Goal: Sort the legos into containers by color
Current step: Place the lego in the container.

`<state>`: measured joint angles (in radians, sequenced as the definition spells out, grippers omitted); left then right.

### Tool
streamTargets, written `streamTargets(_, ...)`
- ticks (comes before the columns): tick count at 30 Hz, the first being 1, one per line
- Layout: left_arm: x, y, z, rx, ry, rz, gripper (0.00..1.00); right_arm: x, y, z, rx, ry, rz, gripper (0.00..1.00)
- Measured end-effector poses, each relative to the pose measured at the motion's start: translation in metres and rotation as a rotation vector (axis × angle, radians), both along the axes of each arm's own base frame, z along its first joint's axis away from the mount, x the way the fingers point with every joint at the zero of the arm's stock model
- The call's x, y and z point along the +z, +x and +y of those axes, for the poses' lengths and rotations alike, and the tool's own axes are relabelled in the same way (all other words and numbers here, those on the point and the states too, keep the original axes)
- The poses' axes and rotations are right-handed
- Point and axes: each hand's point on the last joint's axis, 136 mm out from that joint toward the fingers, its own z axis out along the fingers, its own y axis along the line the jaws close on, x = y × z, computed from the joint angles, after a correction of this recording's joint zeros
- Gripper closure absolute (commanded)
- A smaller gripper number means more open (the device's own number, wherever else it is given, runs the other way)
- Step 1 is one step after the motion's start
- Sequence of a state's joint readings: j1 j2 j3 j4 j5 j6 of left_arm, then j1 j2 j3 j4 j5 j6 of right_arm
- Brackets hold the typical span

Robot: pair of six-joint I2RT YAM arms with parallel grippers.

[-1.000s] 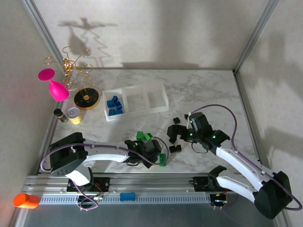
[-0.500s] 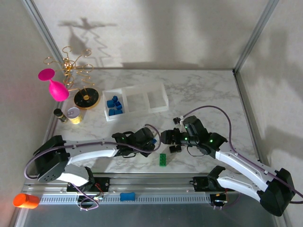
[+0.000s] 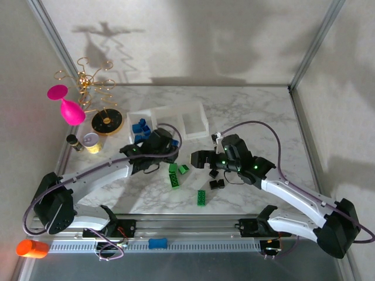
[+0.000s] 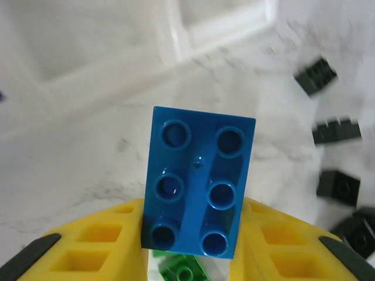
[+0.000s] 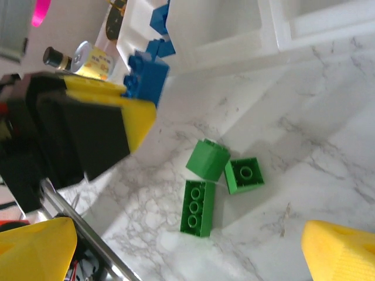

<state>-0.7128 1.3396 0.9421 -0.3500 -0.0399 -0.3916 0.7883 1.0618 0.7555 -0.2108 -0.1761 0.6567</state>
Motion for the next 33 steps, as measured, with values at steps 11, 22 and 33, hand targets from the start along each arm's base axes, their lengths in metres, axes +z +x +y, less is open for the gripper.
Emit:
streamTargets(11, 0.011, 0.110, 0.080, 0.352, -0.026, 0.010, 0.66, 0.021, 0.054, 0.047, 0.013, 0.004, -0.107, 0.01)
streamTargets(22, -0.038, 0.145, 0.132, 0.516, 0.036, 0.100, 0.58, 0.012, 0.083, 0.079, 0.040, 0.006, -0.137, 0.01)
streamTargets(33, -0.040, 0.151, 0.137, 0.541, 0.056, 0.091, 0.49, 0.012, 0.085, 0.081, 0.050, 0.006, -0.146, 0.01)
